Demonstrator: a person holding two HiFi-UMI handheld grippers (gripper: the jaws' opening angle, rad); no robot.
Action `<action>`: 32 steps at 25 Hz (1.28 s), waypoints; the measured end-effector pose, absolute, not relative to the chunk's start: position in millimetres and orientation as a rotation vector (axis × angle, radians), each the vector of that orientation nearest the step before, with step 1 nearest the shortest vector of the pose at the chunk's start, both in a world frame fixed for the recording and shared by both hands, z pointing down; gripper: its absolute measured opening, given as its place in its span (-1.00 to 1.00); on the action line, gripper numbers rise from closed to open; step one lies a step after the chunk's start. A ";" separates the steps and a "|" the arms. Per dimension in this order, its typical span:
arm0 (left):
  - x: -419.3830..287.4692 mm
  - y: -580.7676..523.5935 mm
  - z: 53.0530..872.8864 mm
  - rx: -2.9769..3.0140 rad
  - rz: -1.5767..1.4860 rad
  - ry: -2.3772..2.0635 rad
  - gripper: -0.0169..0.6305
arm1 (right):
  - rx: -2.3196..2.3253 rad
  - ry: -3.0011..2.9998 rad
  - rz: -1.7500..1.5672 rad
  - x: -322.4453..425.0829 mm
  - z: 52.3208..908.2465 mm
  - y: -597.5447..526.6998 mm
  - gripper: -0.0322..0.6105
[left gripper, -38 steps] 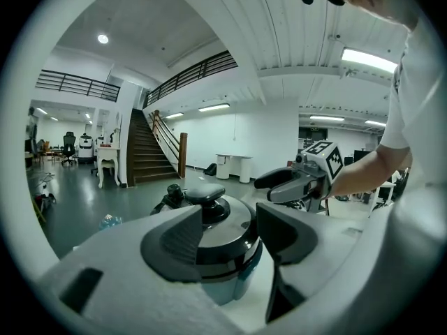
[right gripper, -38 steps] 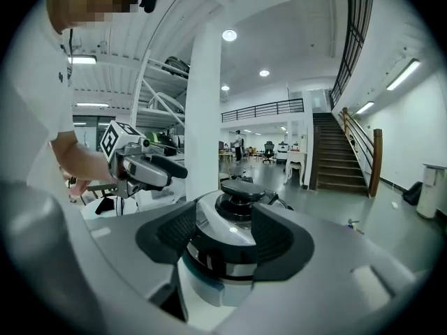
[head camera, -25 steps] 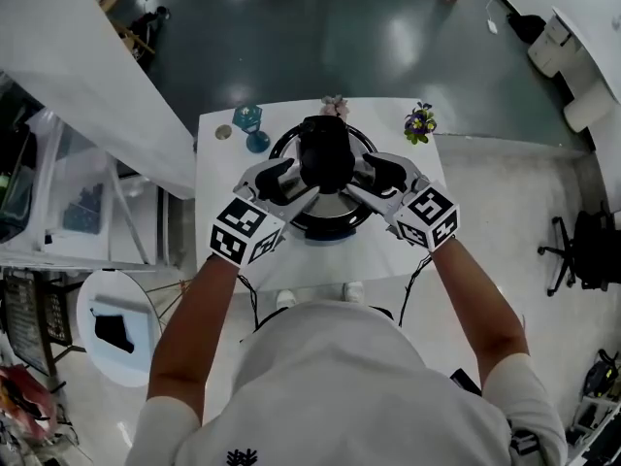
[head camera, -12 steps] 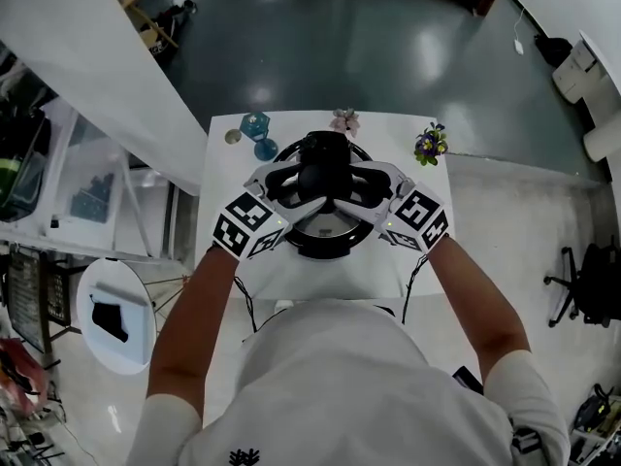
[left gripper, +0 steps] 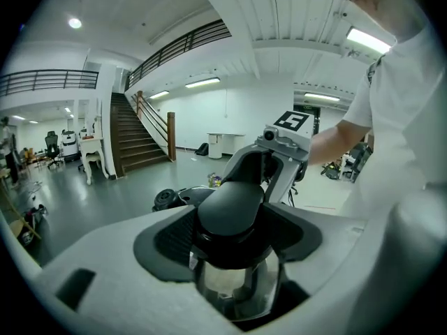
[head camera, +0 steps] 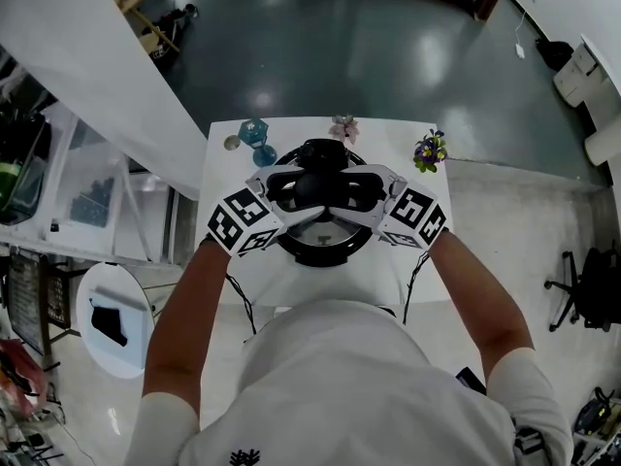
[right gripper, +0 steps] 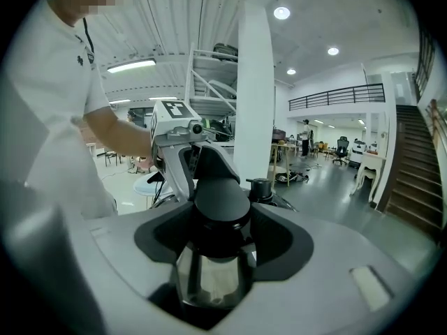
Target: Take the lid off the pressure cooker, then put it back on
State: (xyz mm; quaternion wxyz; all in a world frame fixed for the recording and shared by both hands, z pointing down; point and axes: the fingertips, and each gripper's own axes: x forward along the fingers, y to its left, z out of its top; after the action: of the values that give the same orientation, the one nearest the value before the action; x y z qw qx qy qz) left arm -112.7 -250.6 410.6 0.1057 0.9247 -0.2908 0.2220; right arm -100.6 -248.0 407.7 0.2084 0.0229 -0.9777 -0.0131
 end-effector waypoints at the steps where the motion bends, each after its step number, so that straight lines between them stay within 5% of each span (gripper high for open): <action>1: -112.1 -250.9 411.5 2.727 0.657 -0.826 -0.01 | 0.055 -2.717 -0.035 -100.9 408.1 -247.8 -0.07; 32: -106.5 -250.5 388.9 2.739 0.688 -0.739 -0.05 | -0.065 -2.686 -0.090 -101.6 384.6 -247.3 -0.05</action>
State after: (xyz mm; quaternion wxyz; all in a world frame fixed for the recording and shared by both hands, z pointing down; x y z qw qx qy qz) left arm -106.5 -250.5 388.9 0.1112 0.9324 -0.2516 0.2343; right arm -101.6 -247.3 384.6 0.2246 -0.0237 -0.9736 -0.0326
